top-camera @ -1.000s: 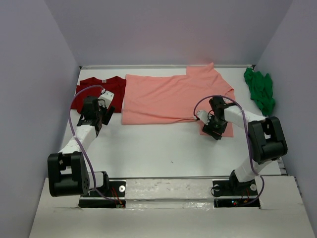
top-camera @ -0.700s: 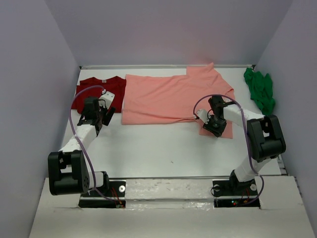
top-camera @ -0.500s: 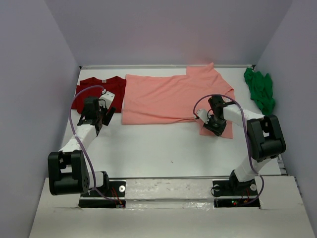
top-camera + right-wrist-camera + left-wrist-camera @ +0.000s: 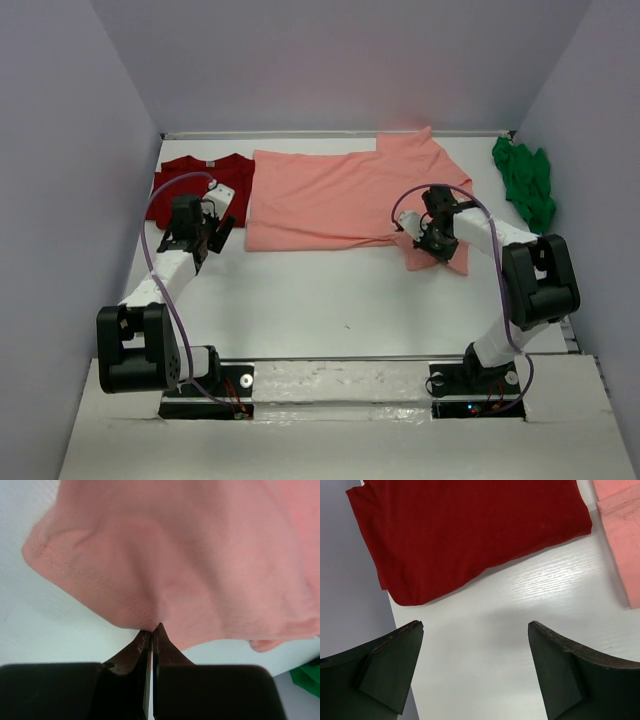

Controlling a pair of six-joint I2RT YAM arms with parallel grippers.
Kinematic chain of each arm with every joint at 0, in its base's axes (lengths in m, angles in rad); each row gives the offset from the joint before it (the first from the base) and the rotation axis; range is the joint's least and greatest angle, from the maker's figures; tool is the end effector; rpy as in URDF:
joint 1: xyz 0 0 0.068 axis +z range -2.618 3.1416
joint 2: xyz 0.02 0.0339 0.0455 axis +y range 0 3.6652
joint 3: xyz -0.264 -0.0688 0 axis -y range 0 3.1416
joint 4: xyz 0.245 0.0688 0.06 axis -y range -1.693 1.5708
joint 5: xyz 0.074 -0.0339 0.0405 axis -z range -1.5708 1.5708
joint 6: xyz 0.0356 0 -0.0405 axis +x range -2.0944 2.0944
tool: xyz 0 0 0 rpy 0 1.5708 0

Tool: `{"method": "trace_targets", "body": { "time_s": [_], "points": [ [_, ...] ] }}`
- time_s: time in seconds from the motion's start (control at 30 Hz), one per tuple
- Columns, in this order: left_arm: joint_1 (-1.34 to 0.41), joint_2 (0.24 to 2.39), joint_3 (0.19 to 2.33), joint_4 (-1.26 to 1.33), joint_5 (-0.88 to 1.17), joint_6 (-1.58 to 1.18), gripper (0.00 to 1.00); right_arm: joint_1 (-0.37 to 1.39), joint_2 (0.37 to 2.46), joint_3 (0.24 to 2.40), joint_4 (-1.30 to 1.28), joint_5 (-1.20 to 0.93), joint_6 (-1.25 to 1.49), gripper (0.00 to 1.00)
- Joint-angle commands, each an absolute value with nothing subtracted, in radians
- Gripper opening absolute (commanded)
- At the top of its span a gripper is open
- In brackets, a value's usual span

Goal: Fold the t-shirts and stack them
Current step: Fold the tshirt

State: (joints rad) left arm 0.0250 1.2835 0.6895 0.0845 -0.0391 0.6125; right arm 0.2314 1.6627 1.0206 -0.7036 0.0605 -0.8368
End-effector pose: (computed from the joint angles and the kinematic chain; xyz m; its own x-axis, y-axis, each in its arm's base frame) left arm 0.2773 0.0083 0.2258 -0.4329 0.5638 -0.7033 0.2320 0.8236 0.5175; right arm 0.2933 0.0669 0.1709 -0.4753 -0.8734 -0.1057 -0.8490 0.4869 -0.2052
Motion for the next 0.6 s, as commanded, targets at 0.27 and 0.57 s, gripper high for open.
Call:
{"method": "trace_targets", "body": {
  "time_s": [0.27, 0.57],
  "points": [
    [0.015, 1.255, 0.729, 0.092, -0.025, 0.612, 0.99, 0.241, 1.635, 1.269, -0.726, 0.103, -0.819, 0.00],
    [0.008, 1.284, 0.741, 0.092, -0.020, 0.612, 0.99, 0.241, 1.712, 1.335, -0.695, 0.123, -0.821, 0.00]
  ]
}}
